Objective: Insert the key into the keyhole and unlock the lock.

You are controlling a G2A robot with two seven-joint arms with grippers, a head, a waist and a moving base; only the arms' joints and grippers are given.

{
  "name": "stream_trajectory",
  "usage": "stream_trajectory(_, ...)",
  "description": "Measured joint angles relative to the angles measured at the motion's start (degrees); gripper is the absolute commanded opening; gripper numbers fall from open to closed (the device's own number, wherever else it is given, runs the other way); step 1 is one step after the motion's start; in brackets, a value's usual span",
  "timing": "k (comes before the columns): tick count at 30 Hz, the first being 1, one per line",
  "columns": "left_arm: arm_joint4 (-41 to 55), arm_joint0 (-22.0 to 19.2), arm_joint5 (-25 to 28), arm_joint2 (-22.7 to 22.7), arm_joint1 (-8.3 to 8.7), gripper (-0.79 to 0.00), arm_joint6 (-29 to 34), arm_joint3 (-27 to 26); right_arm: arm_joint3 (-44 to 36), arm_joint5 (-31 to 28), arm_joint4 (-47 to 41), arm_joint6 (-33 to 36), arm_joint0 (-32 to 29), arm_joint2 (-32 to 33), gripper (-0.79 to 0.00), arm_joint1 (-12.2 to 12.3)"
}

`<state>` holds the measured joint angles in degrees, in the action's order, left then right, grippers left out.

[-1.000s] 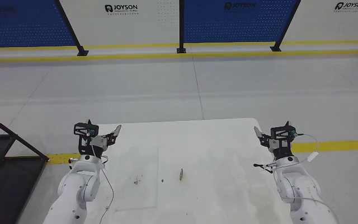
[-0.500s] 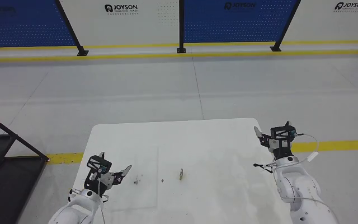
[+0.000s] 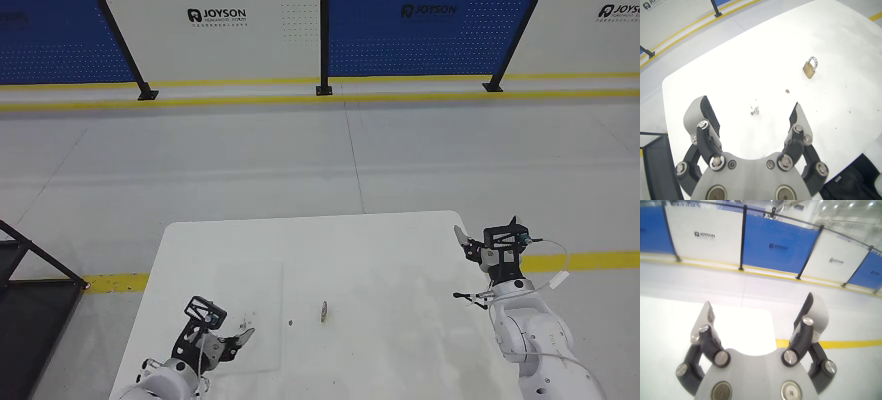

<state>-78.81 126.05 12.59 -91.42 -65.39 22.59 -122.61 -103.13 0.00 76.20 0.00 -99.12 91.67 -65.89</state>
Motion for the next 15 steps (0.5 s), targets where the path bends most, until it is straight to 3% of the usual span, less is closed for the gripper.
stream_trajectory(5,-2.3,-6.0,-2.8,4.5,-0.27,-0.166,9.1,2.7,0.0,0.0,0.0,0.0,0.0,0.0,0.000,0.0)
stream_trajectory(6,-2.7,-6.9,-3.0,5.3,-0.32,-0.182,10.3,3.3,0.0,0.0,0.0,0.0,0.0,0.0,0.000,0.0)
stream_trajectory(8,-3.4,-9.2,-3.6,7.1,-0.46,-0.369,12.8,4.9,0.0,0.0,0.0,0.0,0.0,0.0,0.000,0.0)
stream_trajectory(15,-5.9,-14.8,-6.5,11.9,-0.96,-0.354,18.0,9.3,0.0,0.0,0.0,0.0,0.0,0.0,0.000,0.0)
